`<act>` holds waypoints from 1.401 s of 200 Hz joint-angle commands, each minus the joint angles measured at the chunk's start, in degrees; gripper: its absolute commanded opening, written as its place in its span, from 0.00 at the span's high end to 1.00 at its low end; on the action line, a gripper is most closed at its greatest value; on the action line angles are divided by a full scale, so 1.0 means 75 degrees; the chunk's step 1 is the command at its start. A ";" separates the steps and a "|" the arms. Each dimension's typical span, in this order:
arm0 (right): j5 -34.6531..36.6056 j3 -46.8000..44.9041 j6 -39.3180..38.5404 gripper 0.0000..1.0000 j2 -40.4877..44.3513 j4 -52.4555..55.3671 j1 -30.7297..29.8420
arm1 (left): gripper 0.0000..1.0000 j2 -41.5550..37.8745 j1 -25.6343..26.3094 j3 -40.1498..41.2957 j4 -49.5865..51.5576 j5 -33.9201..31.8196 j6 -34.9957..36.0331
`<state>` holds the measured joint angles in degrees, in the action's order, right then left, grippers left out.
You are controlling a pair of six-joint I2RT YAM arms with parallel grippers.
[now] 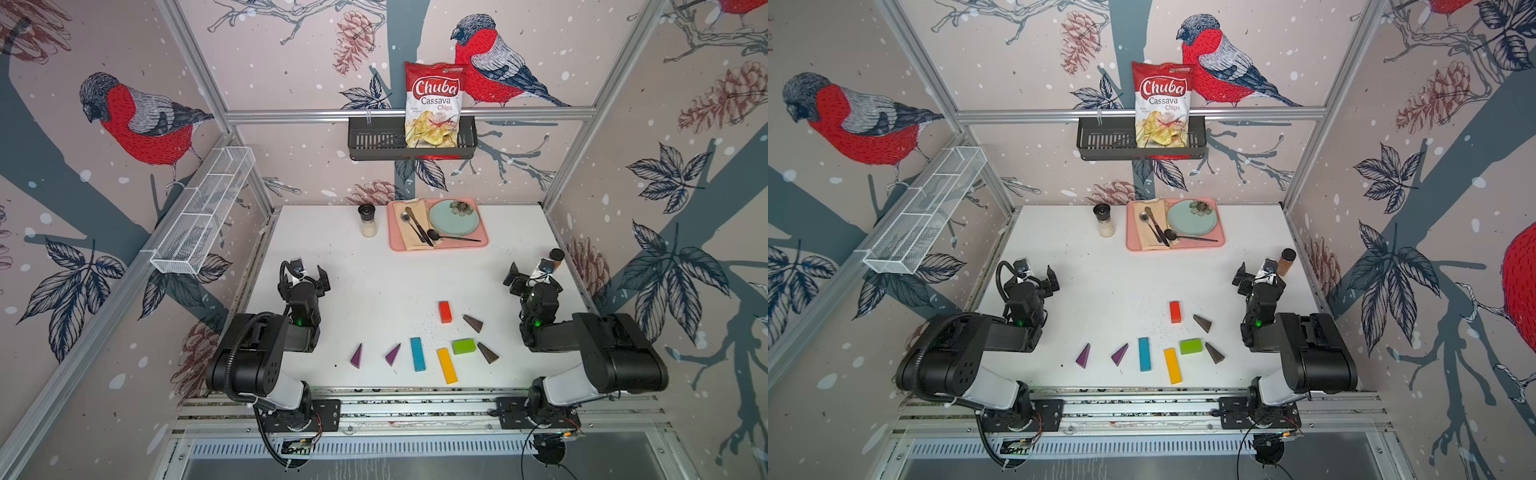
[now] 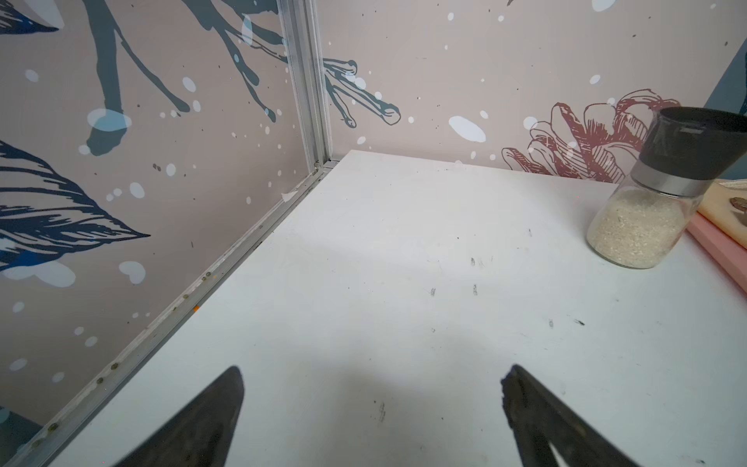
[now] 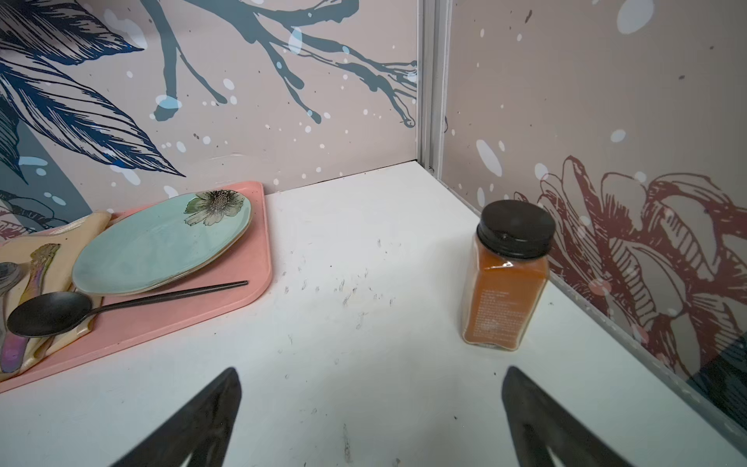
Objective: Assemble a small pinwheel with building blocks
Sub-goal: Pick up the building block from the center of the board.
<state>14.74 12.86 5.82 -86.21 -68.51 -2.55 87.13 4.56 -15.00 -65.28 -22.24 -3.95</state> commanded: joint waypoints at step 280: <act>-0.1211 0.5465 -0.0551 0.00 0.0733 0.9451 -0.1070 | 0.03 -0.4237 0.3726 -0.2779 0.7642 0.0462 0.0047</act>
<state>6.85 51.77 3.18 -81.36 -6.90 -8.58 55.57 28.21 -35.22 -11.18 -16.75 -5.08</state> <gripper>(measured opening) 0.996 0.966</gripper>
